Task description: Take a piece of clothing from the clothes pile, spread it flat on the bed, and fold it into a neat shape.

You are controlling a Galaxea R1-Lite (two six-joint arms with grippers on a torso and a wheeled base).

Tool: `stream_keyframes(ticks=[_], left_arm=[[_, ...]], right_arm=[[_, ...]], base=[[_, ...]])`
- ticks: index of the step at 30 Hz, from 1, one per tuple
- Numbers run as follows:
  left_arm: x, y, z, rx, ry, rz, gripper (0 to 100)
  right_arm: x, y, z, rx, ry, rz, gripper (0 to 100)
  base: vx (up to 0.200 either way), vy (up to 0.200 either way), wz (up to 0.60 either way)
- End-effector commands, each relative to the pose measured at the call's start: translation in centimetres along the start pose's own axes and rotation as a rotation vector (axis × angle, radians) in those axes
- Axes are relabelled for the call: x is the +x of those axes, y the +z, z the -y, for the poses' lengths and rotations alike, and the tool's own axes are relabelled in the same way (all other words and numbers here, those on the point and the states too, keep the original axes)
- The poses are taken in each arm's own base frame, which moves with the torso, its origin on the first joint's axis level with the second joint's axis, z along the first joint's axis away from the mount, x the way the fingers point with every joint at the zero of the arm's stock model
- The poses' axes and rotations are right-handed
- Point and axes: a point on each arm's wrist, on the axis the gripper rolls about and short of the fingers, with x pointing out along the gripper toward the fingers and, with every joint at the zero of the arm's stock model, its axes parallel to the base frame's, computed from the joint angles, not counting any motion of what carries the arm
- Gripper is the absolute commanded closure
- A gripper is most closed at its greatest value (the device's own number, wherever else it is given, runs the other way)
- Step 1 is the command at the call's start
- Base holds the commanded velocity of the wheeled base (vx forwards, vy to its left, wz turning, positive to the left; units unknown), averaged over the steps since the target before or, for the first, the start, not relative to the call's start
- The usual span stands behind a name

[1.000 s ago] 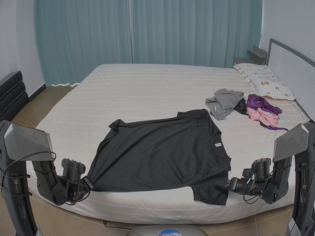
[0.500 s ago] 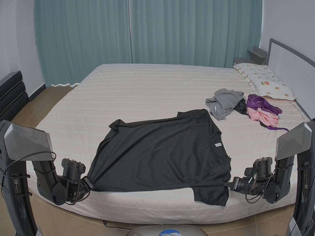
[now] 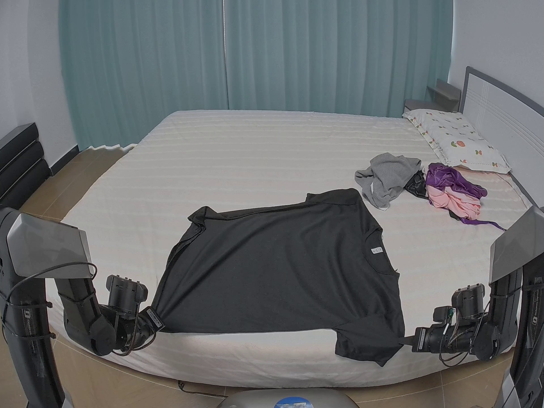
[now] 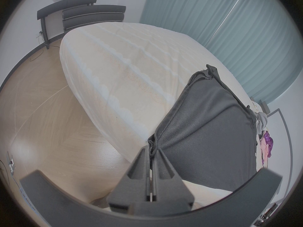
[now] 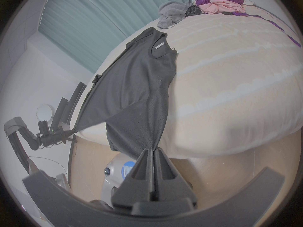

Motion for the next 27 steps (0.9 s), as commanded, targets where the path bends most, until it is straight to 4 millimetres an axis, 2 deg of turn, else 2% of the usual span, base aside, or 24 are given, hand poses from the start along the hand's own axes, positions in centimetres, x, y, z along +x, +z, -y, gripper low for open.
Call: stream_keyframes(ticks=[1, 14, 15, 21, 25, 27], left_arm=[[-0.1, -0.1, -0.1, 0.001, 0.000, -0.007, 100], [0.1, 0.1, 0.1, -0.002, -0.009, -0.004, 100], [0.0, 0.2, 0.1, -0.005, -0.019, -0.010, 0], [-0.3, 0.2, 0.1, -0.009, -0.037, -0.021, 0], [-1.0, 0.9, 0.4, -0.022, -0.058, 0.005, 0], [-2.2, 1.8, 0.8, -0.037, -0.099, 0.037, 0]], right_arm=[[-0.6, -1.0, -0.1, -0.015, -0.008, -0.041, 100], [-0.6, -1.7, -0.6, -0.053, -0.002, -0.076, 100], [-0.5, -1.5, -0.6, -0.054, 0.000, -0.066, 0], [-0.7, -0.7, -0.8, -0.059, 0.032, -0.007, 0], [-1.3, 0.5, -1.1, -0.048, 0.054, 0.085, 0], [-1.9, 1.7, -1.8, -0.018, 0.090, 0.166, 0]], base=[[0.000, 0.000, 0.00], [0.000, 0.000, 0.00], [0.000, 0.000, 0.00], [0.000, 0.000, 0.00], [0.000, 0.000, 0.00], [0.000, 0.000, 0.00]])
